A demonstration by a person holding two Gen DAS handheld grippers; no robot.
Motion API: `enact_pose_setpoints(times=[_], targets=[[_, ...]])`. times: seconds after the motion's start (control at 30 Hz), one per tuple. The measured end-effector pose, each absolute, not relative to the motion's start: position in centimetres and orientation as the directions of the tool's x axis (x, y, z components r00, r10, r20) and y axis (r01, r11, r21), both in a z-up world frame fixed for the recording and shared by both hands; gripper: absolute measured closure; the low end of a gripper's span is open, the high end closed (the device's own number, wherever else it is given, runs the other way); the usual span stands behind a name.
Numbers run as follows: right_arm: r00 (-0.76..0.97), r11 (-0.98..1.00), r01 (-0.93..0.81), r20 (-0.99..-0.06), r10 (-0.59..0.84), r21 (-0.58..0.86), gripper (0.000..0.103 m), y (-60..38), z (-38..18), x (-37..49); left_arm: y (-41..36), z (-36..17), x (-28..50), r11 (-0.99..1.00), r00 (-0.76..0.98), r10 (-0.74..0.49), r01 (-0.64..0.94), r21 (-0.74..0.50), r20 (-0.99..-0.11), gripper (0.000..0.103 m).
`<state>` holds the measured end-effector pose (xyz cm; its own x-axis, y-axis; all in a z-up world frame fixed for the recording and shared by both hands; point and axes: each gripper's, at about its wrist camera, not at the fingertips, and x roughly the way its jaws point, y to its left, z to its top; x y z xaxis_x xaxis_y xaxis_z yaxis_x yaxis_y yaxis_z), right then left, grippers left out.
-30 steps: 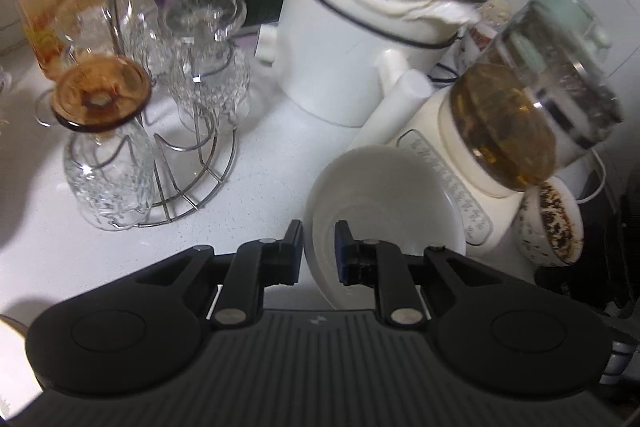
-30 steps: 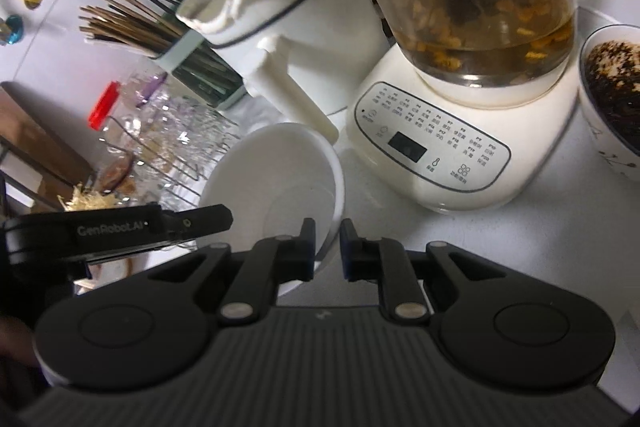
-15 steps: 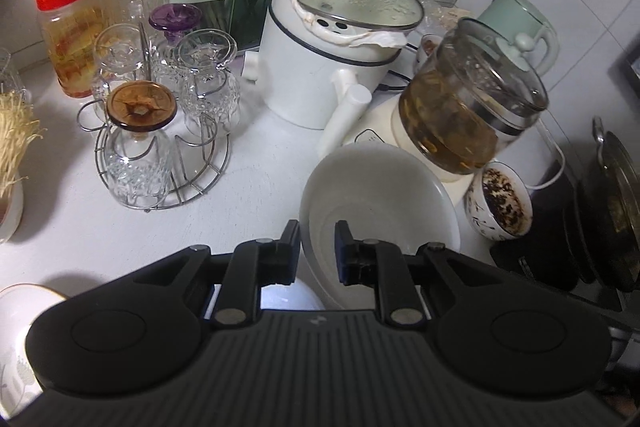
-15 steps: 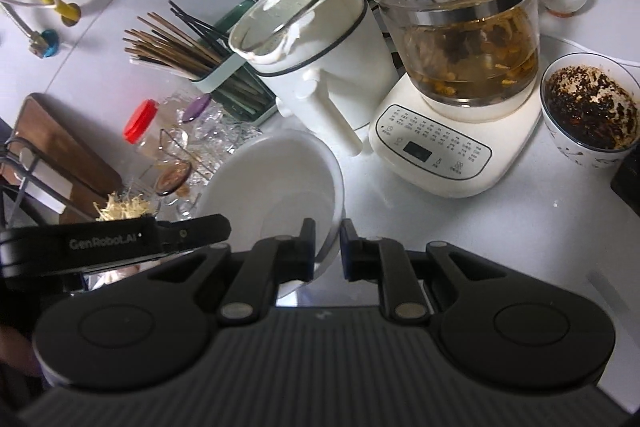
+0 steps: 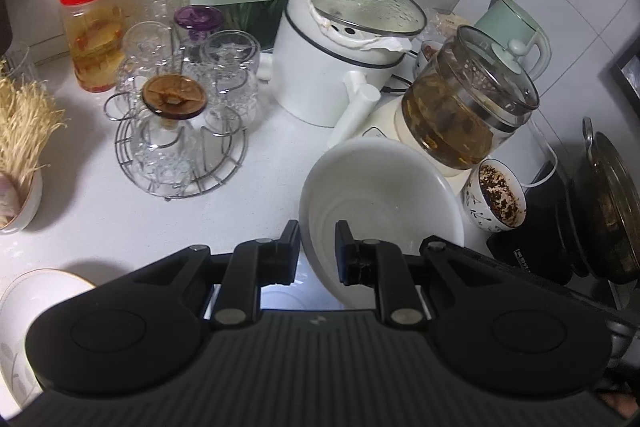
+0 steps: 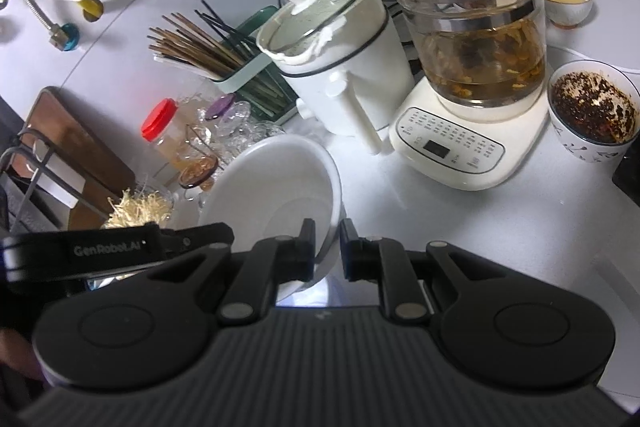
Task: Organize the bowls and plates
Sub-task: 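Lift the white bowl and carry it onto the nested blue bowls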
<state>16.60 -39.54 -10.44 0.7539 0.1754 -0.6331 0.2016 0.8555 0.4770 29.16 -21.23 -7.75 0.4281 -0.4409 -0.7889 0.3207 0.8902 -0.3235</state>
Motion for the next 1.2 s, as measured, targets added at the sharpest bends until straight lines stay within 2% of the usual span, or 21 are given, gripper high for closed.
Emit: enact_pose_setpoints(times=[0.23, 0.43, 0.87, 1.2], targets=[[0.75, 0.865, 0.165, -0.63, 0.203, 0.474, 0.087, -38.0, -10.3, 17.4, -19.0, -7.8, 29.0, 0.902, 0.449, -0.424, 0.283, -0.325, -0.787, 0.083], [0.712, 0.888, 0.135, -0.667, 0.222, 0.44, 0.087, -35.7, -11.4, 18.2, -17.2, -8.8, 28.9, 0.918, 0.442, -0.391, 0.256, -0.304, -0.808, 0.082], [0.635, 0.904, 0.17, -0.745, 0.203, 0.391, 0.087, -33.9, -13.4, 18.2, -15.9, -12.5, 28.4, 0.916, 0.347, -0.387, 0.255, -0.311, -0.854, 0.082], [0.616, 0.905, 0.179, -0.761, 0.204, 0.387, 0.085, -33.7, -13.9, 18.1, -15.5, -13.6, 28.2, 0.916, 0.308, -0.392, 0.218, -0.337, -0.867, 0.082]])
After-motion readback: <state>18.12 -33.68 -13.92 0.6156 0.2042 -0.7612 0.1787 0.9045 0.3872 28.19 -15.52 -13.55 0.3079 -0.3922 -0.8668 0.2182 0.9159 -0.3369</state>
